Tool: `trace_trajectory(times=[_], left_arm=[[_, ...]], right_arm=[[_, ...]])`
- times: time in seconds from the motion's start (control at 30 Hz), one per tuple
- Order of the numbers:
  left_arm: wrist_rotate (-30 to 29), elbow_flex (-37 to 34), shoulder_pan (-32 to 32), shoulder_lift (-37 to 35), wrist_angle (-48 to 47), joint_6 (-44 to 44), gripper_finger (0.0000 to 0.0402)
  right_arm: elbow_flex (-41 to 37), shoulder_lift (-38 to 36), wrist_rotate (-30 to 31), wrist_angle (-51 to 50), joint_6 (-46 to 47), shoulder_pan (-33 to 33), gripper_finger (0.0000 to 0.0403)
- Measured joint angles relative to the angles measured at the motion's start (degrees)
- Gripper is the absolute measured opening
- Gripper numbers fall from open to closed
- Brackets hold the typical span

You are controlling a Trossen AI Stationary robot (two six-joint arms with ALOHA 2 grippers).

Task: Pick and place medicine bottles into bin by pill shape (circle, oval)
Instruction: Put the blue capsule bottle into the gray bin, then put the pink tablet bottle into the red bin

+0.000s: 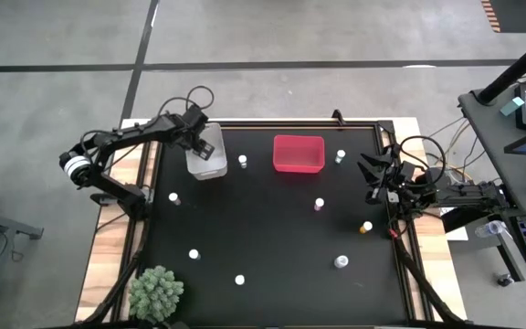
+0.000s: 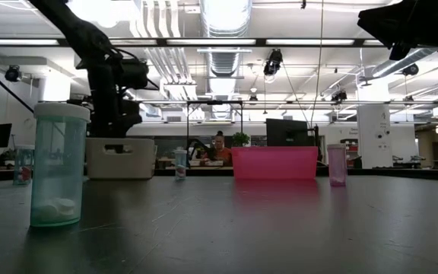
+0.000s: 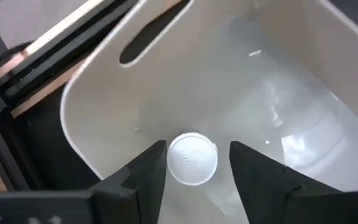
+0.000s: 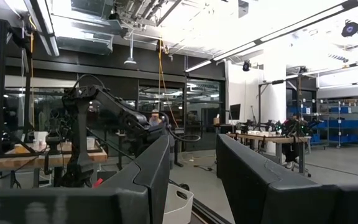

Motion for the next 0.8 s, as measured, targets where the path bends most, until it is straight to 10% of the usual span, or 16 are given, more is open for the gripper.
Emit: trace_trajectory(times=[0.8], left_arm=[[0.07, 7.05, -1.02, -2.09, -8.04, 0.59, 0.0163]], right_arm=[[0.00, 0.00, 0.00, 0.02, 0.00, 0.00, 0.0123]])
